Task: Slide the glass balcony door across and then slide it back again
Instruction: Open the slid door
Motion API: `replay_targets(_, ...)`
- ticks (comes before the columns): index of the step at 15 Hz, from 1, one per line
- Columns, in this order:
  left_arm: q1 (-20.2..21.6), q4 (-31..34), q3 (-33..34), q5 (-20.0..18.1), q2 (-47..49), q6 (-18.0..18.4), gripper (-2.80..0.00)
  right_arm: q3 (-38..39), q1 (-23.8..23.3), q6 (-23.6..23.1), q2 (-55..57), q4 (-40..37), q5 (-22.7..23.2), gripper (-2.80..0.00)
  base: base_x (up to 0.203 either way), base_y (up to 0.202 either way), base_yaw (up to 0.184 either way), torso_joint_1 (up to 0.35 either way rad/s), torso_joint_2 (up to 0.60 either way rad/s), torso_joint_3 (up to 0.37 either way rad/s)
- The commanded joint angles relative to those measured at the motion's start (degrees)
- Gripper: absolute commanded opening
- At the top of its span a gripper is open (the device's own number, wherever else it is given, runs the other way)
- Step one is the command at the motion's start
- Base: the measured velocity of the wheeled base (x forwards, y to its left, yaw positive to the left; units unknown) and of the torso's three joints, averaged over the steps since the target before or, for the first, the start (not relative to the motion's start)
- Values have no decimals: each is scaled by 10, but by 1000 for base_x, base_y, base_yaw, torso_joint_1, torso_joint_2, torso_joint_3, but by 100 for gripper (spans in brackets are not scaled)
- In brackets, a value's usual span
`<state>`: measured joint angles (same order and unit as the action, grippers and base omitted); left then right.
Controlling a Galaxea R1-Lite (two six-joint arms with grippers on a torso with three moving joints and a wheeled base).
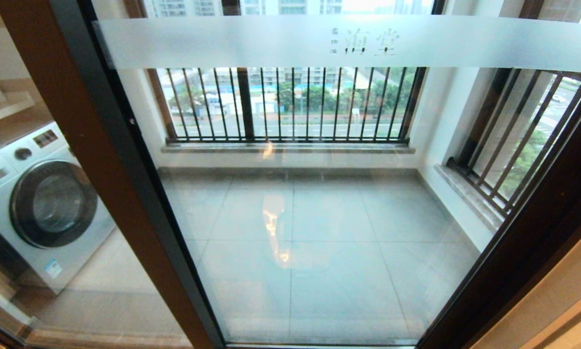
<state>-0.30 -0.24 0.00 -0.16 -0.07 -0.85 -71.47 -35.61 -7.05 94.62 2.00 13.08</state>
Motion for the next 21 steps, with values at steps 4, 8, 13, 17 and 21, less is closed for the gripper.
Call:
replay_targets(4, 0, 0, 0, 0, 1, 0, -280, -3, 0, -2, 24, 0, 10, 0, 0, 0, 0, 0, 0, 0)
replay_targets(8, 0, 0, 0, 0, 1, 0, -280, -30, 0, 13, 48, -1, 50, 0, 0, 0, 0, 0, 0, 0)
replay_targets(13, 0, 0, 0, 0, 1, 0, -280, -63, 18, 14, 81, -9, 87, 0, 0, 0, 0, 0, 0, 0)
replay_targets(17, -1, 0, 0, 0, 1, 0, -280, -74, 36, 15, 95, -8, 86, 0, 0, 0, 0, 0, 0, 0)
replay_targets(21, 0, 0, 0, 0, 1, 0, -280, -91, 37, 15, 104, -8, 84, 0, 0, 0, 0, 0, 0, 0)
